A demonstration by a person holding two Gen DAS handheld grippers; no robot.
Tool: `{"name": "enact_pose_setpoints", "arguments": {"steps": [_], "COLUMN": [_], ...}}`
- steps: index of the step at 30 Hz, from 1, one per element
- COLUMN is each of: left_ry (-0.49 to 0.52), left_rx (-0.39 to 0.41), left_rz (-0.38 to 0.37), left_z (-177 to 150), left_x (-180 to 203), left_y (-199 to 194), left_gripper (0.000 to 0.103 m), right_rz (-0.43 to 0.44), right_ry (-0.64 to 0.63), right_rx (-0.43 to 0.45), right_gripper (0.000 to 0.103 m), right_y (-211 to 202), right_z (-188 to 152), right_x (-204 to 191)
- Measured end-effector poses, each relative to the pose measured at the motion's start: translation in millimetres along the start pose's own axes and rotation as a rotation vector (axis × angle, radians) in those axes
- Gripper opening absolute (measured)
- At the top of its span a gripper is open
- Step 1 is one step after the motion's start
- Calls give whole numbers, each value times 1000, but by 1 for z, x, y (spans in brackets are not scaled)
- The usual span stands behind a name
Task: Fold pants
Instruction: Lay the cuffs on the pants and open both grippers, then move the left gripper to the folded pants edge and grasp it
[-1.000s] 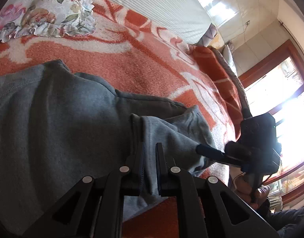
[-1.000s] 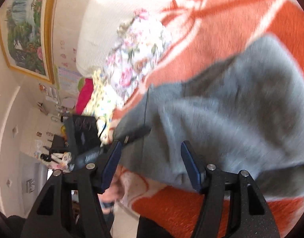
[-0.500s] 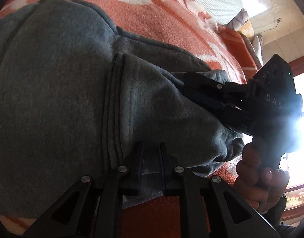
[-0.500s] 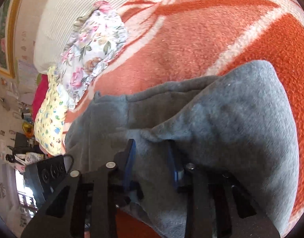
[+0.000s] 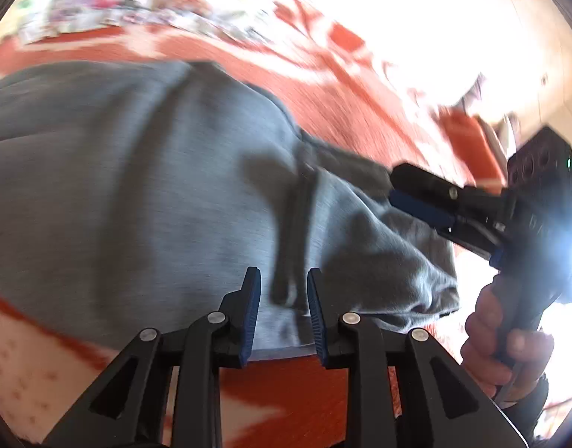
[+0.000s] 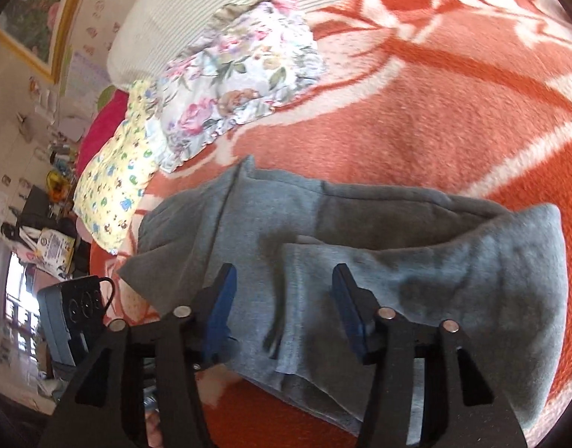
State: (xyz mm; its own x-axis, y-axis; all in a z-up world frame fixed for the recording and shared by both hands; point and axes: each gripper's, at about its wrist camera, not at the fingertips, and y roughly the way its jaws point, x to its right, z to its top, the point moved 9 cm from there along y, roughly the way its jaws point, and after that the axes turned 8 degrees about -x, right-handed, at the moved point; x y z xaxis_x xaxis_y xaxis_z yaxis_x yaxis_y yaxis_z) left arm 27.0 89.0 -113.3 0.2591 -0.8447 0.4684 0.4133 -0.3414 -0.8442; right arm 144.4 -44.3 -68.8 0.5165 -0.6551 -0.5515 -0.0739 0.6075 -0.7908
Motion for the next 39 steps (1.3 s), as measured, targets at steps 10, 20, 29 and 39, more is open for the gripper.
{"name": "enact_pose_setpoints", "arguments": {"steps": [10, 20, 29, 39], "left_ry": [-248, -418, -593, -832], "left_rx": [136, 234, 307, 367], "left_rz": [52, 78, 102, -26], "left_z": [-7, -17, -32, -36], "left_x": [-78, -137, -184, -251], "left_y": [-62, -99, -123, -132], "left_gripper": [26, 29, 36, 50], "right_rz": [20, 34, 21, 17], "right_ry": [-109, -248, -421, -517], "right_rx": [-51, -145, -257, -308], "right_gripper": [55, 56, 56, 57], "right_y": [27, 67, 112, 157], "right_z": [13, 18, 21, 45], "right_x": [-52, -108, -165, -219]}}
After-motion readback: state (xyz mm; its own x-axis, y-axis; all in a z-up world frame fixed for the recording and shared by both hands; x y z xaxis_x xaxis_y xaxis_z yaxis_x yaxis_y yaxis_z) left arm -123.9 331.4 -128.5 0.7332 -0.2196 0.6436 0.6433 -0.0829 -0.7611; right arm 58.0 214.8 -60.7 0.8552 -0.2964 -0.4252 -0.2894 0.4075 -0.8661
